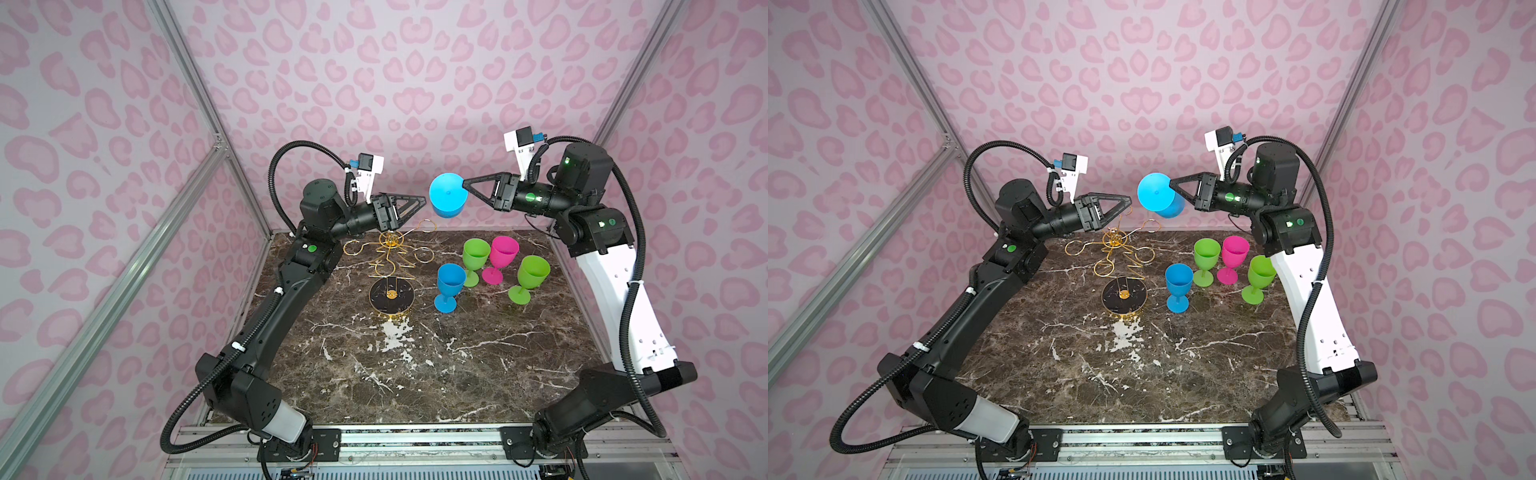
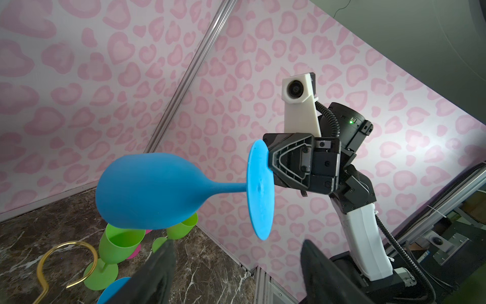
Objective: Take the wine glass off the wine glass rack
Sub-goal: 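Carry the blue glass up toward the left gripper while the left arm reaches in, then close the left gripper on the blue glass base beside the right gripper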
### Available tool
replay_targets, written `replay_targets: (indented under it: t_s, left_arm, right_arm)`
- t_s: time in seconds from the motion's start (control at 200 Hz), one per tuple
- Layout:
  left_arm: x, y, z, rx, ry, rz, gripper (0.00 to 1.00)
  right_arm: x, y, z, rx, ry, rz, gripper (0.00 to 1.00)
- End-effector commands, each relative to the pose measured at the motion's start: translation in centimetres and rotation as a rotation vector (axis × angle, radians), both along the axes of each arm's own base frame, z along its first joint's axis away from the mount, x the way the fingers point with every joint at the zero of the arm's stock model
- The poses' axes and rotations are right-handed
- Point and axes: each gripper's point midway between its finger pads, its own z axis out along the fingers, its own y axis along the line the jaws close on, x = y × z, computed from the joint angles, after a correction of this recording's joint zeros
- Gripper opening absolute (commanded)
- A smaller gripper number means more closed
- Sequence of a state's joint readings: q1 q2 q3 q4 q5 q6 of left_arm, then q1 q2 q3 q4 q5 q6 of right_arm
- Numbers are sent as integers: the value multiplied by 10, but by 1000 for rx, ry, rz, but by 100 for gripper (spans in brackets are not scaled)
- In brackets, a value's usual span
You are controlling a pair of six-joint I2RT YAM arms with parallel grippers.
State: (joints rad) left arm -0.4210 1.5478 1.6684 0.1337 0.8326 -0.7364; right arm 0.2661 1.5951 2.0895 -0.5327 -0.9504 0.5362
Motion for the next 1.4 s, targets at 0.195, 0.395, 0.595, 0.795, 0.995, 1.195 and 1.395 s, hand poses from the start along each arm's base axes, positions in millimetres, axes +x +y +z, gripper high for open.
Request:
replay_targets:
  t_s: [0.195, 0.395, 0.595, 0.795, 0.995, 1.195, 1.395]
  left_arm:
    - [-11, -17, 13, -25, -51, -50, 67]
    - [-20, -23, 12, -21, -48, -76, 57]
    - [-24, -22, 14, -27, -44, -86, 44]
    - [-27, -22, 21, -49, -48, -97, 30]
    - [-31, -20, 30, -76, -45, -109, 11]
    - [-37, -17, 38, -108, -43, -115, 4]
    - [-43, -13, 47, -143, -43, -122, 4]
  right_arm:
    - [-13, 17, -3, -19, -24, 20, 0]
    - [-14, 24, -3, -15, -27, 25, 0]
    - [-12, 30, -5, -18, -25, 29, 0]
    - [-12, 35, -6, -18, -29, 35, 0]
    - [-12, 37, -4, -9, -32, 37, 0]
    - [-15, 34, -1, -3, -48, 28, 0]
    - [-18, 32, -1, -9, -50, 29, 3]
